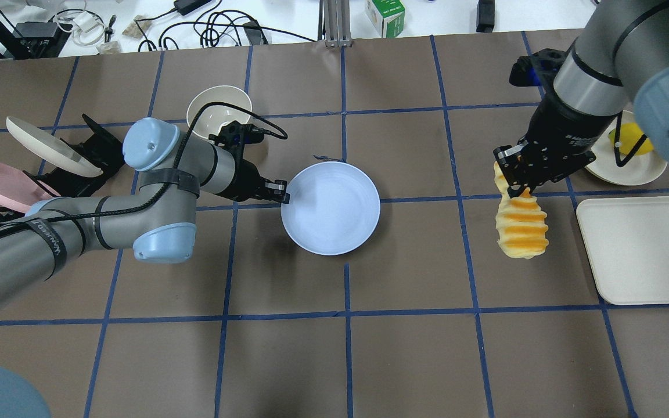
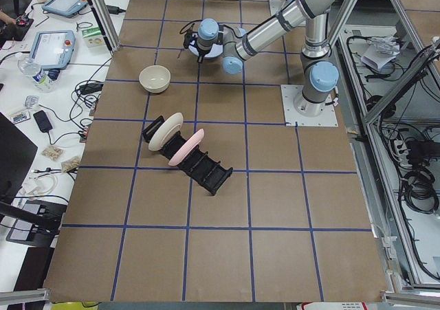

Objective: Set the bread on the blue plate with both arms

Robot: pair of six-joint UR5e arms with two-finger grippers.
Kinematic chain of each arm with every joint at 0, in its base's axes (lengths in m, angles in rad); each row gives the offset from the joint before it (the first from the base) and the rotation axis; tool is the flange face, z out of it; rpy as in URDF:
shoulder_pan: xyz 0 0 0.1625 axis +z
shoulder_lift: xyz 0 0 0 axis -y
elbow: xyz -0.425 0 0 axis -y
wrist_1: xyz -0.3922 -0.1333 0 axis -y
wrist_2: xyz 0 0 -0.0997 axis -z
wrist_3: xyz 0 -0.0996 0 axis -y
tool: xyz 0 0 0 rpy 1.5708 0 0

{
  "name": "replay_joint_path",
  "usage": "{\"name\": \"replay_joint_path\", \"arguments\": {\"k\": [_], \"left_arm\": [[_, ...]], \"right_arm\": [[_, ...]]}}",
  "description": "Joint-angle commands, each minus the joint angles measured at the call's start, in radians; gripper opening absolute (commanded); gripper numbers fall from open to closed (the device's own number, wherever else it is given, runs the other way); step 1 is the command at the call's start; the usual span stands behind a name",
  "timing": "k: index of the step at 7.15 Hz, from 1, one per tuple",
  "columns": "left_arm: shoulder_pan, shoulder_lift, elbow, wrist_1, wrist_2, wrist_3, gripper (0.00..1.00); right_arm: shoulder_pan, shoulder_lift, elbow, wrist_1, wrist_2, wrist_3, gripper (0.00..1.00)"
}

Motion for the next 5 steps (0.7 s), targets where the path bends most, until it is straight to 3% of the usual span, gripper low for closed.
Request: {"name": "replay_joint_path", "arguments": {"k": [1, 2, 5], "left_arm": [[-0.018, -0.050, 0.002, 0.049, 0.006, -0.033, 0.77], [-0.020, -0.044, 0.007, 0.052, 0.008, -0.025, 1.00], [-0.012, 0.080, 0.056, -0.079, 0.179, -0.013, 1.00]], "right_arm": [[0.068, 0.013, 0.006, -0.043, 0.046, 0.098, 0.00], [0.088, 0.030, 0.004, -0.056, 0.054, 0.092, 0.00], [0.267, 0.160, 0.001, -0.273, 0.063, 0.121, 0.00]]}}
